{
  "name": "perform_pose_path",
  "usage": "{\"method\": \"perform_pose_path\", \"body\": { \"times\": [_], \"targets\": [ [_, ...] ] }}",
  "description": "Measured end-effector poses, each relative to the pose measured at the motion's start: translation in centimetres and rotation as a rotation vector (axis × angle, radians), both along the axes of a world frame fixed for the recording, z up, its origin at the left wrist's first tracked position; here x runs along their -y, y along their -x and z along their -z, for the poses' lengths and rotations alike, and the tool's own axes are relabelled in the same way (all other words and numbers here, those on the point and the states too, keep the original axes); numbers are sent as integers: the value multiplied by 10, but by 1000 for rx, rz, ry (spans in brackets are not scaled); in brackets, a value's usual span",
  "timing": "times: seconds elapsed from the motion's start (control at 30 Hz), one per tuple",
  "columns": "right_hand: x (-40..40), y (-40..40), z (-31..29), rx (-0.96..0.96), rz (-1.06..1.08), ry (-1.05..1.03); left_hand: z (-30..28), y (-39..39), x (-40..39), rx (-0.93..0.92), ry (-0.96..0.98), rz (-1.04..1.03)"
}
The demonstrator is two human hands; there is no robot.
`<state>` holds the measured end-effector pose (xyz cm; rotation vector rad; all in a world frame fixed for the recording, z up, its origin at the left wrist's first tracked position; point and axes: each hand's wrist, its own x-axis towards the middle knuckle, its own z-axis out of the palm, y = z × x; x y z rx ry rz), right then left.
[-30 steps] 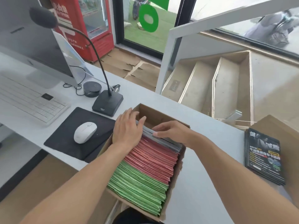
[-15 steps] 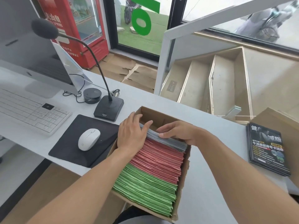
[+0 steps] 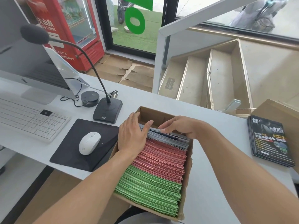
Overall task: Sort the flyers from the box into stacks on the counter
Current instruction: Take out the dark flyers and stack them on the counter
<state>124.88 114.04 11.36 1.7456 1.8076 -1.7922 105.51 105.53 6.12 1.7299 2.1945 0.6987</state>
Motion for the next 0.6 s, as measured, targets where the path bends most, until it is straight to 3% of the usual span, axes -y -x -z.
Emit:
{"method": "perform_pose_path", "body": {
  "times": [0.17,0.43,0.53,0.6],
  "targets": [
    [-3,-2,0,131,77,-293,-1,-1,0,26,-41,-16],
    [28,7,11,306,-127,-632,-1,-3,0,26,-50,-20],
    [34,3,6,275,-33,-716,-1,-2,1,37,-41,-11],
    [36,-9,-8,137,92,-716,-5,-1,1,108,-57,-31]
  ]
}}
